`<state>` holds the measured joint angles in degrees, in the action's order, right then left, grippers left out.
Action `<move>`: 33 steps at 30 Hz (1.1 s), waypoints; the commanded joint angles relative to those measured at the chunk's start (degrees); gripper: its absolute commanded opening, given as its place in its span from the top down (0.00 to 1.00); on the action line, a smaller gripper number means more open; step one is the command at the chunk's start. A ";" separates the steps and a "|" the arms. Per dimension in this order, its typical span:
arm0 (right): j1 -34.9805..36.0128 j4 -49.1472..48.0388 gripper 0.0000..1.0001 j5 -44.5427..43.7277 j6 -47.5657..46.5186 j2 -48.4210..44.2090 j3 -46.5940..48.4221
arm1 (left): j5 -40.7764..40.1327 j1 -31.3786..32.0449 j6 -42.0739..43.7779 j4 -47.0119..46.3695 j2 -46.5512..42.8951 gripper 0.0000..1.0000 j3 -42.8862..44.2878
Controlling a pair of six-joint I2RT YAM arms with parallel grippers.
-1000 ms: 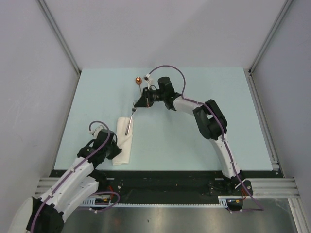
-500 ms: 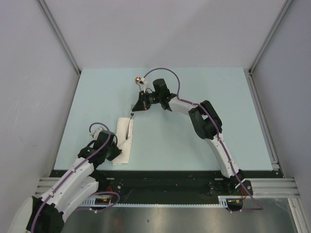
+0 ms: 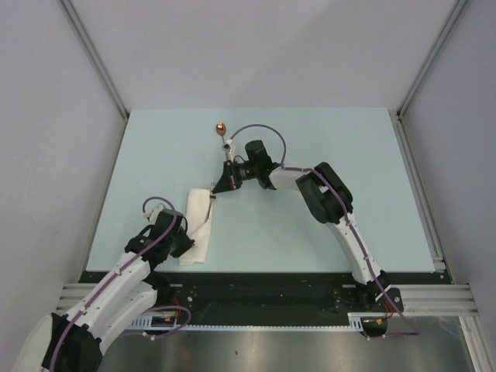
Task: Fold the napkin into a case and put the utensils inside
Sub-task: Stuff the fork at the center of the board.
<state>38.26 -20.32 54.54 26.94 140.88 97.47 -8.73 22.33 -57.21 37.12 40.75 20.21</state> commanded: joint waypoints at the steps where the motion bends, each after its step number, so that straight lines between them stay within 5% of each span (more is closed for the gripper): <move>1: 0.85 -6.75 1.00 1.79 2.33 -4.21 -1.84 | -0.06 0.00 -2.03 -1.09 -0.32 1.00 -0.34; 19: 3.14 -4.56 1.00 0.03 -0.40 -7.38 -4.04 | -0.58 0.08 -1.85 -0.74 -0.76 1.00 -0.43; 33: 5.07 -14.48 1.00 2.23 7.77 -4.30 -8.52 | -0.85 0.00 -1.85 -0.65 -1.46 1.00 -0.08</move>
<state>42.85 -28.56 54.52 31.44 136.68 90.13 -8.80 22.35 -57.23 37.15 40.14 20.21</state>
